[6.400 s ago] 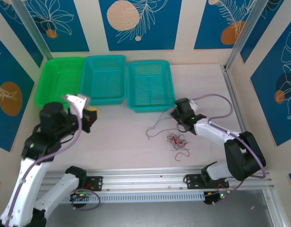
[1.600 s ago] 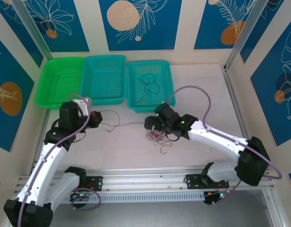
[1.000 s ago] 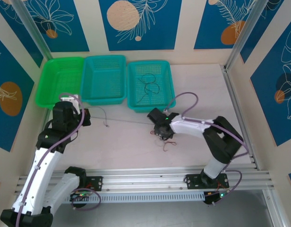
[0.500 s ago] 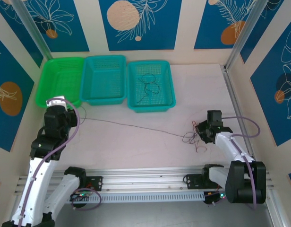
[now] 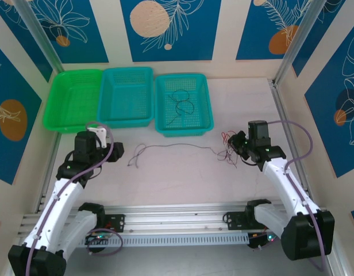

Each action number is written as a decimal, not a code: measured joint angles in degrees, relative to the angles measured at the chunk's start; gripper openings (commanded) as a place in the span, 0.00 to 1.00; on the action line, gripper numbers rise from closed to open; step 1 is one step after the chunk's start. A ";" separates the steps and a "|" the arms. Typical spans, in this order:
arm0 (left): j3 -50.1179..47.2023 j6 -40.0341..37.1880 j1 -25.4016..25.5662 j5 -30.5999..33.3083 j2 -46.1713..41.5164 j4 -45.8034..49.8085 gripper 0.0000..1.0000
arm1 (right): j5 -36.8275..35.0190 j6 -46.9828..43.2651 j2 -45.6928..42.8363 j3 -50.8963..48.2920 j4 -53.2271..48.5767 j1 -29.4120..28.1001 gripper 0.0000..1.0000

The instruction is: Untangle the cables

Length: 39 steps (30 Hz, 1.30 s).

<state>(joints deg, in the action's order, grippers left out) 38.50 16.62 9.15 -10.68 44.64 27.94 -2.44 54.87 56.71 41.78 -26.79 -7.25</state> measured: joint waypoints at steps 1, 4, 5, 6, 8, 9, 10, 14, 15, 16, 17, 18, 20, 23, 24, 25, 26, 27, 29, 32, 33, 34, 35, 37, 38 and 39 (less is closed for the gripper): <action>-0.44 0.52 0.15 -3.21 0.00 -1.84 0.53 | 0.24 0.13 -0.57 1.16 -0.46 -0.72 0.00; -0.55 1.01 2.21 -11.43 -0.44 -8.11 0.54 | 1.55 0.13 -1.60 4.50 -1.99 -2.14 0.00; -0.48 0.74 3.67 -13.33 -0.74 -9.92 0.55 | 2.23 0.04 -1.66 5.66 -2.45 -2.45 0.00; -0.22 -0.22 6.23 -15.13 -1.05 -11.69 0.58 | 3.08 -0.13 -1.68 6.97 -2.80 -2.86 0.00; 0.63 -3.61 12.94 -17.64 -1.18 -14.67 0.63 | 4.92 -0.61 -1.64 9.86 -3.50 -3.69 0.00; 0.72 -5.86 16.46 -18.53 -1.18 -16.72 0.66 | 5.88 -0.92 -1.62 11.19 -3.72 -4.15 0.00; 0.70 -8.39 19.89 -19.02 -1.14 -18.71 0.68 | 7.04 -1.29 -1.49 12.94 -4.13 -4.79 0.00; -0.55 -19.52 31.76 -18.32 1.46 -28.02 0.84 | 11.34 -3.30 -0.33 19.76 -5.53 -7.10 0.00; -0.59 -22.34 33.88 -17.86 3.34 -29.79 0.87 | 12.46 -3.98 0.11 21.70 -6.10 -7.78 0.00; -0.35 -24.81 35.43 -17.42 5.57 -31.50 0.90 | 13.46 -4.50 0.55 23.43 -6.56 -8.52 0.00; 0.04 -26.47 36.28 -17.18 7.43 -32.83 0.92 | 14.14 -4.92 0.85 24.79 -6.95 -9.18 0.00; 0.63 -28.04 37.05 -17.16 10.69 -34.60 0.94 | 14.82 -5.35 1.22 26.29 -7.45 -10.12 0.00; 1.16 -29.35 37.68 -17.20 16.57 -39.26 0.99 | 15.54 -5.73 1.55 28.35 -7.85 -12.13 0.00; 2.34 -29.22 38.34 -16.44 24.98 -46.90 1.00 | 16.39 -5.88 1.57 30.03 -8.22 -14.84 0.00; 2.97 -29.20 38.60 -15.52 27.69 -49.57 1.00 | 16.70 -5.86 1.57 30.25 -8.13 -15.65 0.00; 3.56 -29.14 38.91 -14.32 30.16 -52.28 1.00 | 17.07 -5.84 1.53 30.34 -8.00 -16.24 0.00; 3.89 -29.00 39.12 -13.29 31.85 -54.62 1.00 | 17.49 -5.81 1.51 30.38 -8.00 -16.59 0.00; 4.33 -28.96 39.34 -11.96 33.64 -57.16 1.00 | 17.86 -5.79 1.51 30.47 -7.98 -16.92 0.00; 5.33 -28.92 39.43 -10.12 36.24 -60.83 1.00 | 18.56 -5.60 1.51 30.56 -7.96 -17.27 0.00; 8.04 -28.44 39.43 -10.08 39.06 -64.54 0.97 | 19.76 -5.05 1.49 30.58 -7.39 -17.49 0.00; 9.20 -27.78 39.43 -10.56 39.95 -66.07 0.94 | 20.15 -4.76 1.49 30.62 -7.08 -17.51 0.00; 10.29 -26.91 39.43 -11.04 40.74 -67.63 0.90 | 20.52 -4.46 1.49 30.67 -6.86 -17.51 0.00; 11.08 -26.25 39.43 -11.37 41.27 -68.89 0.84 | 20.79 -4.31 1.49 30.77 -6.69 -17.51 0.00; 12.31 -24.30 39.45 -11.67 42.03 -71.49 0.68 | 21.11 -3.76 1.46 30.99 -6.27 -17.51 0.00; 12.50 -23.96 39.47 -11.76 42.05 -72.30 0.59 | 21.14 -3.63 1.38 30.99 -5.99 -17.51 0.00; 12.59 -23.30 39.50 -11.80 42.05 -73.16 0.47 | 21.16 -3.45 1.29 30.99 -5.79 -17.51 0.00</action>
<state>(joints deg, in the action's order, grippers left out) 51.09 -6.68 48.64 -22.48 86.70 -45.21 18.72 51.42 58.00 72.77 -32.58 -24.75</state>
